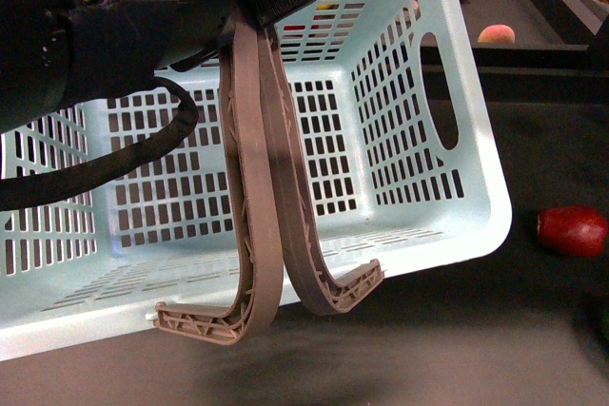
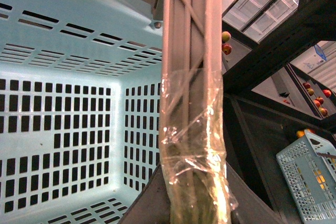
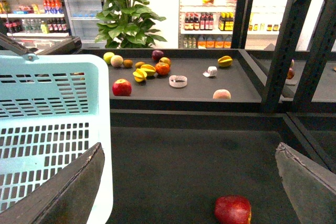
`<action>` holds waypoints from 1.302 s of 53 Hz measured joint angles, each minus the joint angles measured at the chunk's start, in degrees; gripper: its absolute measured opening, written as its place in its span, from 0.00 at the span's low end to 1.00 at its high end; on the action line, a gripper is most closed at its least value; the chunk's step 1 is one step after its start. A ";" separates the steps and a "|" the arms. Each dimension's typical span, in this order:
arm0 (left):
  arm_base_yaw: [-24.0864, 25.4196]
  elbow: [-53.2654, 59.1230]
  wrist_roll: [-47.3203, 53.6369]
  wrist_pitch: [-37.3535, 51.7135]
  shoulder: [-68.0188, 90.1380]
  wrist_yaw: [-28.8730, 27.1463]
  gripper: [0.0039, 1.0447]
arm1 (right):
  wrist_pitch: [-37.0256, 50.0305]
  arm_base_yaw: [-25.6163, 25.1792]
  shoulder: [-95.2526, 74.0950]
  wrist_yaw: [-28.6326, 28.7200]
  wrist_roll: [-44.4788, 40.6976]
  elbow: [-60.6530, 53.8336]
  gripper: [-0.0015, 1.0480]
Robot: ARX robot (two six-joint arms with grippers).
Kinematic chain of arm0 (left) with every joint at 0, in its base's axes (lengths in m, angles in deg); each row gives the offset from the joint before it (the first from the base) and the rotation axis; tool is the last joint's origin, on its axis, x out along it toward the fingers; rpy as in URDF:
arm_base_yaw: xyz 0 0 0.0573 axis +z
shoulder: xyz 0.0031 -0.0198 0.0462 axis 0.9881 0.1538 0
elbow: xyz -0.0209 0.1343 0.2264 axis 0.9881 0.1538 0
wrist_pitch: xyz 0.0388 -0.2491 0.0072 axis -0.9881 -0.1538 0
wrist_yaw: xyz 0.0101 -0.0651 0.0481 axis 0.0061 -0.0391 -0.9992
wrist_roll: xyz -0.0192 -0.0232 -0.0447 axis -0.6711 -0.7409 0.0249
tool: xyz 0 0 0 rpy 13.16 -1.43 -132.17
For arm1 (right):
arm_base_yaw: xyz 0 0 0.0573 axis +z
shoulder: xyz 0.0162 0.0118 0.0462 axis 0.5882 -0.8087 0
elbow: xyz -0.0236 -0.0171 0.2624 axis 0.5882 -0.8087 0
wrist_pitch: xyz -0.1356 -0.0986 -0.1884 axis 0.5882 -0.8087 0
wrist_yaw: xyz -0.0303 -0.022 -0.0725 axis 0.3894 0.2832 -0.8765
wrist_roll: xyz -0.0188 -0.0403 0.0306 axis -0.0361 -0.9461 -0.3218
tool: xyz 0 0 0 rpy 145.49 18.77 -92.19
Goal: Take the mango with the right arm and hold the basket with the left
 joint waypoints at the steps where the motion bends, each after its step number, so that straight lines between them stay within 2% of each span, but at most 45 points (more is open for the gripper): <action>1: 0.00 0.00 0.00 0.00 0.00 0.00 0.07 | 0.00 0.00 0.02 0.00 0.00 0.00 0.92; 32: 0.02 0.00 -0.17 0.00 0.00 0.02 0.07 | 0.00 0.00 0.00 0.00 0.00 0.00 0.92; 38: 0.02 0.00 -0.17 0.00 0.00 -0.04 0.07 | 0.48 -2.84 -4.57 4.35 -2.14 0.37 0.92; 42: 0.02 0.00 -0.17 0.00 0.00 -0.02 0.07 | 6.27 -7.74 -14.14 8.33 -2.49 0.90 0.92; 47: 0.02 0.00 -0.20 0.00 0.00 -0.04 0.07 | 19.28 -15.72 -32.41 14.12 -2.43 2.80 0.92; 51: 0.02 0.00 -0.20 0.00 0.00 -0.02 0.07 | 32.11 -21.90 -52.00 16.59 -2.49 6.34 0.92; 55: 0.02 0.00 -0.20 -0.02 0.00 -0.02 0.07 | 43.04 -26.23 -72.13 16.22 -4.02 10.62 0.92; 63: 0.02 0.00 -0.20 0.00 0.00 -0.04 0.07 | 55.76 -30.64 -103.51 14.12 -7.17 17.33 0.92; 69: 0.02 0.00 -0.20 0.00 0.00 0.00 0.07 | 59.49 -31.45 -114.97 13.20 -7.37 20.20 0.92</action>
